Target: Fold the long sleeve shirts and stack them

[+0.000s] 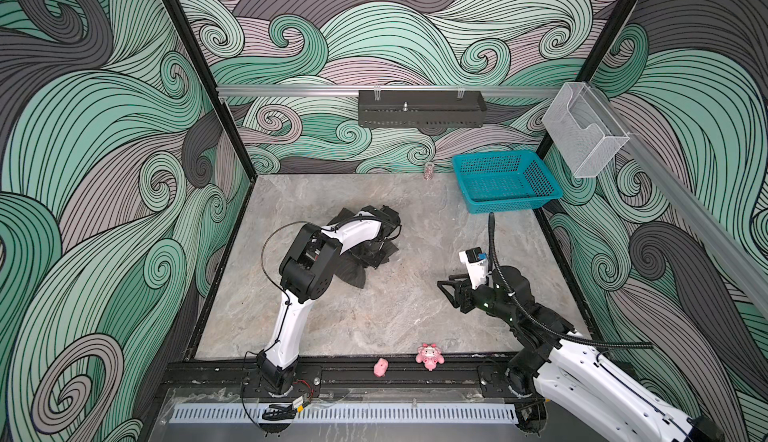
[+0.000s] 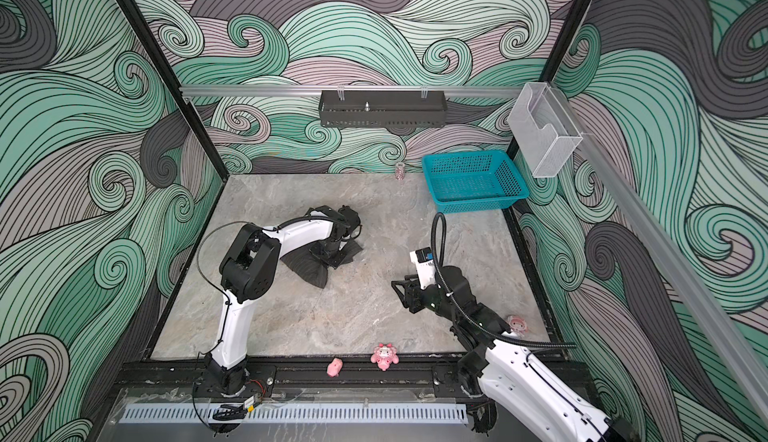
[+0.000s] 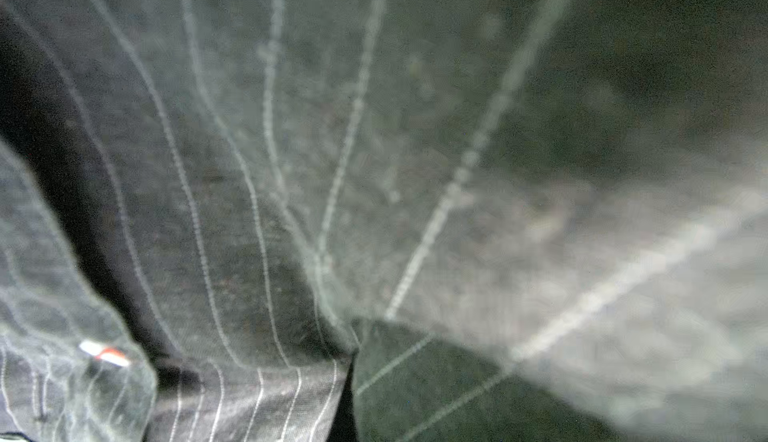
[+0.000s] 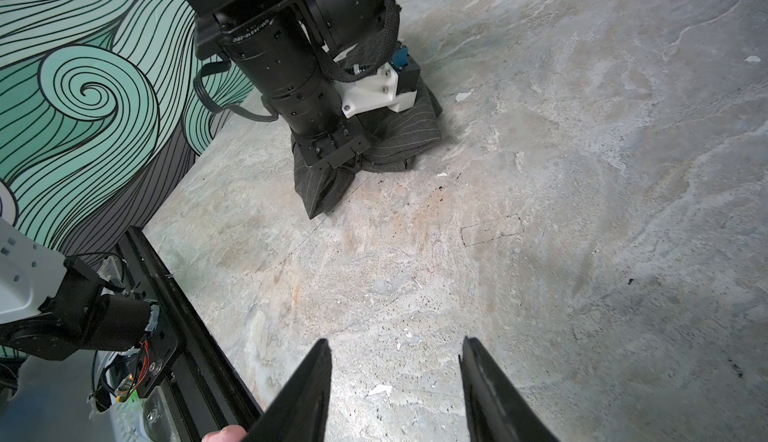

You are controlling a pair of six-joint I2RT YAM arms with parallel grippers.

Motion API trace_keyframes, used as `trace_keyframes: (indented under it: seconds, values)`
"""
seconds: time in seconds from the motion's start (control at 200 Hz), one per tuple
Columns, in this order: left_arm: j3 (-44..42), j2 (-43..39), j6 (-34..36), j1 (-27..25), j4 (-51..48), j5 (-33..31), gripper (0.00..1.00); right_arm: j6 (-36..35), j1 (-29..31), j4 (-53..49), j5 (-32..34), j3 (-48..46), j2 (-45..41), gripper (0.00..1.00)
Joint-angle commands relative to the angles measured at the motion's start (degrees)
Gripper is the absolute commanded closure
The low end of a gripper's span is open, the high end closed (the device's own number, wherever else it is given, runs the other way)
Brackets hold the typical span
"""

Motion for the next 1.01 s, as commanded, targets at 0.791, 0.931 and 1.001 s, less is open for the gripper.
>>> trace_keyframes:
  seconds: [0.791, 0.931, 1.001]
  values:
    - [2.3, -18.9, -10.0, -5.0, 19.0, 61.2, 1.0, -3.7, -4.6, -10.4, 5.2, 10.9, -2.7, 0.47]
    - [-2.6, -22.5, -20.7, -2.0, 33.3, 67.9, 1.0, -3.7, -6.5, -13.3, 4.4, 13.9, -2.7, 0.47]
    - [-6.4, -22.2, -23.3, 0.3, 37.3, 67.8, 1.0, -3.5, -7.1, -13.8, 3.8, 14.8, -2.1, 0.46]
